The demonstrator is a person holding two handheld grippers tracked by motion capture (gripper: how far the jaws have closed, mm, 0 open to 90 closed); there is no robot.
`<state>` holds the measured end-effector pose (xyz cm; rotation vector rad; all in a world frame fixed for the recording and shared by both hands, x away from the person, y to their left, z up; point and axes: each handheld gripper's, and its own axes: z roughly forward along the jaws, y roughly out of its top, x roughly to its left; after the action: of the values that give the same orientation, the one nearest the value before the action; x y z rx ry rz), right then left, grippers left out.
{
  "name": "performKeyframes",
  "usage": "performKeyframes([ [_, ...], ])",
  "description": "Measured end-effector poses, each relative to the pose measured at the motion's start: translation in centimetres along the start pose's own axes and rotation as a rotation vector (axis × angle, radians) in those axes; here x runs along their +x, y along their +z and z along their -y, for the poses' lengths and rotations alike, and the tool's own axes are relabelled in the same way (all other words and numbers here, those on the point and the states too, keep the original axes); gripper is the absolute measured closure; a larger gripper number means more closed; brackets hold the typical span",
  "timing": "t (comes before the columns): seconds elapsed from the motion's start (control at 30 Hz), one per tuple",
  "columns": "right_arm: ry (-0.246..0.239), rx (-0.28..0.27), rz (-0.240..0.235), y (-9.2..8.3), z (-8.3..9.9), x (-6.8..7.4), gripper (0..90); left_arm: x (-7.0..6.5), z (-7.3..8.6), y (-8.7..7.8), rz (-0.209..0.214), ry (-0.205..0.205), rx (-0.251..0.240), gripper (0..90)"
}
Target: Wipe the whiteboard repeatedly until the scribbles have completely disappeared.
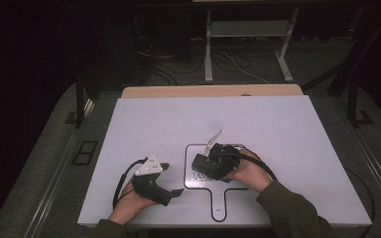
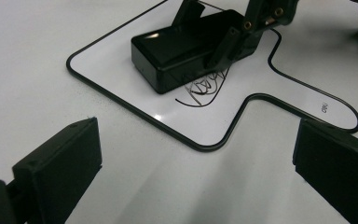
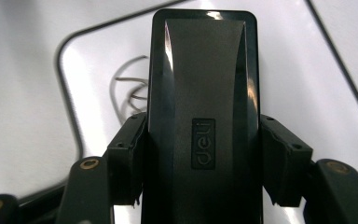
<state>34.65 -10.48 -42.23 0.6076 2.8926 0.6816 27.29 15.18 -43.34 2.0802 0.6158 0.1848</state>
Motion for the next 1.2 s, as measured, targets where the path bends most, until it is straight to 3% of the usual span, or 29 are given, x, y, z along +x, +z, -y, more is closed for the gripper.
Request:
performKeyframes([
  [0.07,-0.011,0.004,0.010,0.0,-0.1,0.2,38.6,0.0,0.0,0.0,0.000,0.001,0.001,0.0],
  [0.23,-0.075,-0.002,-0.040,0.4,-0.9,1.9,38.6,0.0,0.0,0.0,0.000,0.003,0.001,0.0],
  [0.33,-0.089,0.002,-0.059,0.5,-1.3,2.7,38.5,0.0,0.0,0.0,0.001,0.002,0.002,0.0],
  [0.63,-0.026,0.005,-0.004,0.5,-1.0,0.1,38.6,0.0,0.0,0.0,-0.001,0.002,0.005,0.0],
  [0.73,-0.043,0.010,-0.016,0.5,-1.3,0.9,38.5,0.0,0.0,0.0,0.000,0.002,0.005,0.0],
  [0.83,-0.103,0.010,-0.046,0.8,-1.9,2.4,38.6,0.0,0.0,0.0,0.000,0.003,0.004,0.0],
  [0.9,-0.116,0.021,-0.050,0.9,-2.3,3.0,38.5,0.0,0.0,0.0,0.000,0.001,0.004,0.0],
  [1.1,-0.051,0.028,-0.001,1.0,-2.4,1.1,38.6,0.0,0.0,0.0,0.000,-0.001,0.000,0.0],
  [1.2,-0.048,0.026,-0.006,1.1,-2.6,1.3,38.6,0.0,0.0,0.0,0.000,-0.003,0.000,0.0],
])
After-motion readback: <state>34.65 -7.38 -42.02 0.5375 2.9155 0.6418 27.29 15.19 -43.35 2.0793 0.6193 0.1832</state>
